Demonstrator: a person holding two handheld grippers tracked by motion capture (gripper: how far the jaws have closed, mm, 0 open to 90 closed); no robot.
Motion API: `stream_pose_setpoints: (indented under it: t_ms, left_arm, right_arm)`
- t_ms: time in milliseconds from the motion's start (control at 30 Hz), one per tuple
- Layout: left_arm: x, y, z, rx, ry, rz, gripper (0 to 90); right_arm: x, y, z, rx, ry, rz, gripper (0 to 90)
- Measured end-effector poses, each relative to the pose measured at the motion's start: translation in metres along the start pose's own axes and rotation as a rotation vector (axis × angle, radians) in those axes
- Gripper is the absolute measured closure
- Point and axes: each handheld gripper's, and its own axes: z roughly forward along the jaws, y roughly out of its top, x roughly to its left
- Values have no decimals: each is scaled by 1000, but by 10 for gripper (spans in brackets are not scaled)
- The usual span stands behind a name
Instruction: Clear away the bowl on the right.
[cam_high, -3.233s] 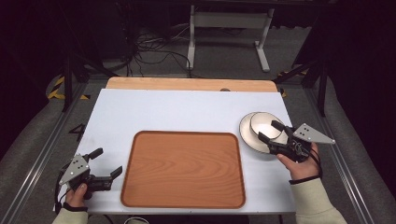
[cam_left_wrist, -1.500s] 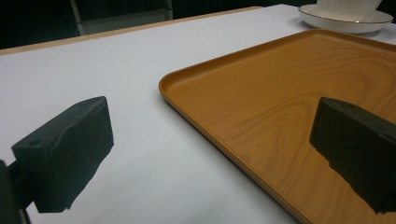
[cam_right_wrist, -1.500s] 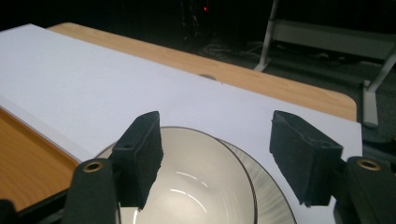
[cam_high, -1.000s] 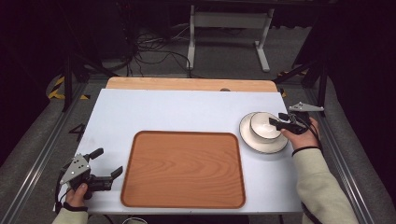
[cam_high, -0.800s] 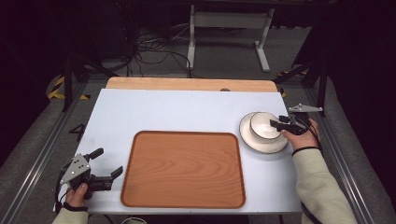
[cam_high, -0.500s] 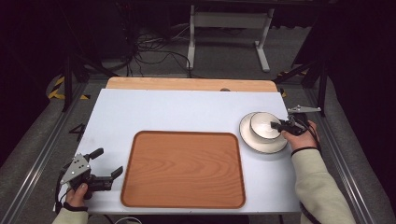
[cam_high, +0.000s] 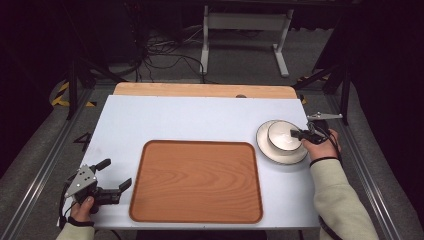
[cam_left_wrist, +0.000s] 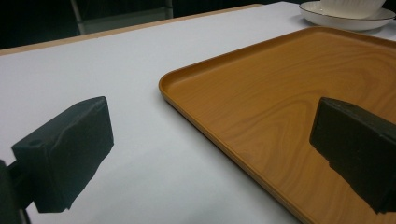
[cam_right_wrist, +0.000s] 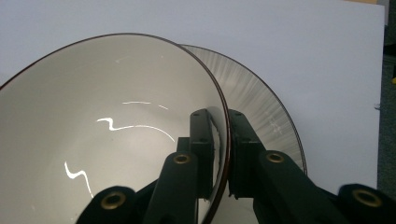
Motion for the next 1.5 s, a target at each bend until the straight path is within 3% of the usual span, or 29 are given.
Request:
stream_pose_setpoints:
  t_ms: [367, 533, 1233, 1500]
  left_arm:
    - [0, 0, 0, 1, 0, 0, 3]
    - [0, 0, 0, -1, 0, -4, 3]
    - [-1, 0, 0, 8, 0, 3, 3]
    - [-1, 0, 0, 12, -1, 6, 3]
  right_arm:
    - [2, 4, -7, -12, 17, 46, 822]
    - [5, 10, -14, 5, 12, 26, 818]
    - [27, 40, -54, -6, 39, 64, 815]
    - [41, 48, -63, -1, 47, 36, 815]
